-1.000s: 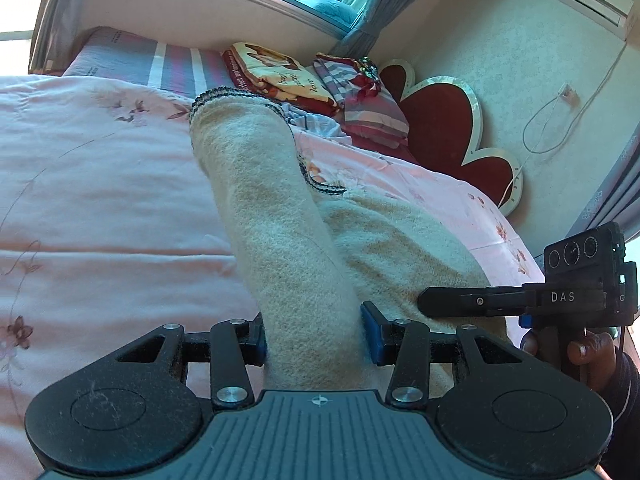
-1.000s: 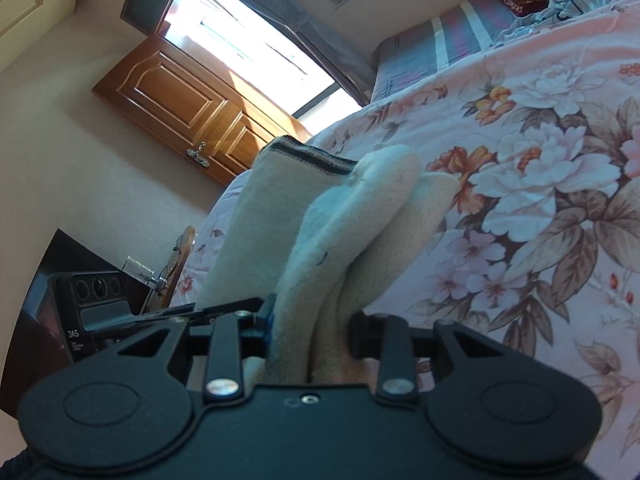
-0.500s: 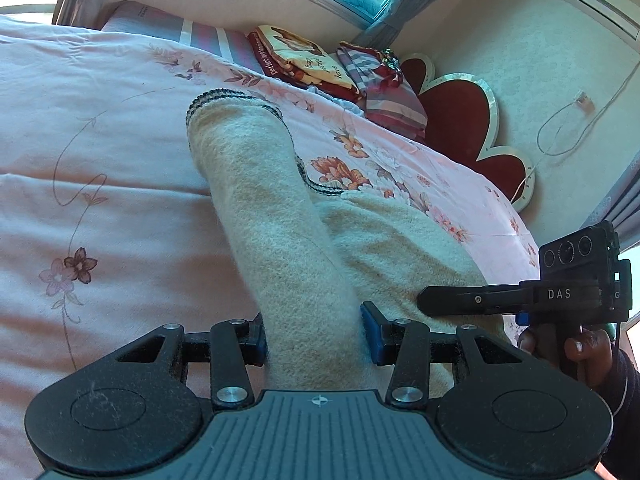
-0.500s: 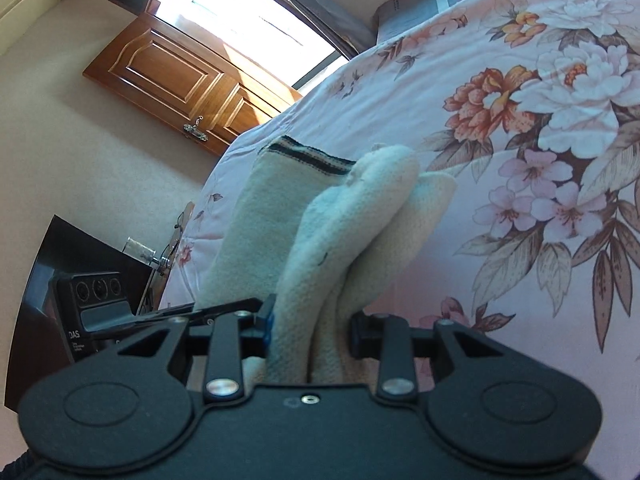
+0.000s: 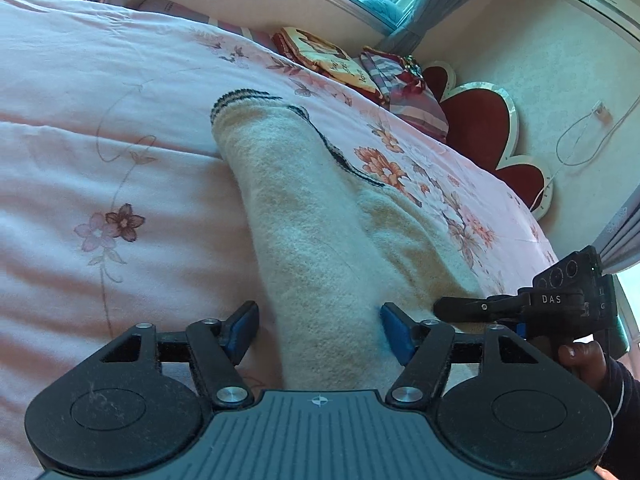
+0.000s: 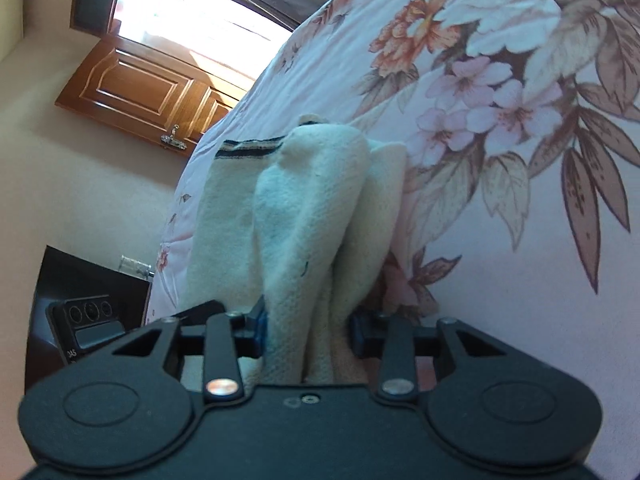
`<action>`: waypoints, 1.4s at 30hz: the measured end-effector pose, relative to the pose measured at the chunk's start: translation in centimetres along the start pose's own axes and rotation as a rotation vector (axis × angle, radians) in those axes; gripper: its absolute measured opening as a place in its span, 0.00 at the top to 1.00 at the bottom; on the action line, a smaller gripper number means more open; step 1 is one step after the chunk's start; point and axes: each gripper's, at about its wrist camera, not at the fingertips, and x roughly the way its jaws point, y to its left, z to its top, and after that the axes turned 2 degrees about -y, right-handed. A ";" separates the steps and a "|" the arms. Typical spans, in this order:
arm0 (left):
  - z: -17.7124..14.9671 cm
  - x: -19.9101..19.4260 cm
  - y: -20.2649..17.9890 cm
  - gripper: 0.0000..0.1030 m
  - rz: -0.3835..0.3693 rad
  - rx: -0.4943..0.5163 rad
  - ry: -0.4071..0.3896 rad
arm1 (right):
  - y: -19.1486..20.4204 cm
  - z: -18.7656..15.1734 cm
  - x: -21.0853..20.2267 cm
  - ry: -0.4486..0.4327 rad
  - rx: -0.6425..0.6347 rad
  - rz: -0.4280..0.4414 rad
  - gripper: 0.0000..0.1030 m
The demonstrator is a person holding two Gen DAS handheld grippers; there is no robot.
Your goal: Fold small clothes
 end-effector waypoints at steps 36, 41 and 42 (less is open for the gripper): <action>-4.5 -7.5 -6.7 0.34 0.040 0.344 -0.157 | 12.9 -6.0 -5.2 0.011 -0.796 -0.144 0.77; -6.1 -6.9 -7.1 0.34 0.010 0.331 -0.154 | 12.0 -7.5 -4.1 0.048 -0.853 -0.158 0.76; -6.3 -7.0 -7.0 0.34 0.009 0.325 -0.155 | 11.7 -7.6 -3.8 0.053 -0.857 -0.177 0.76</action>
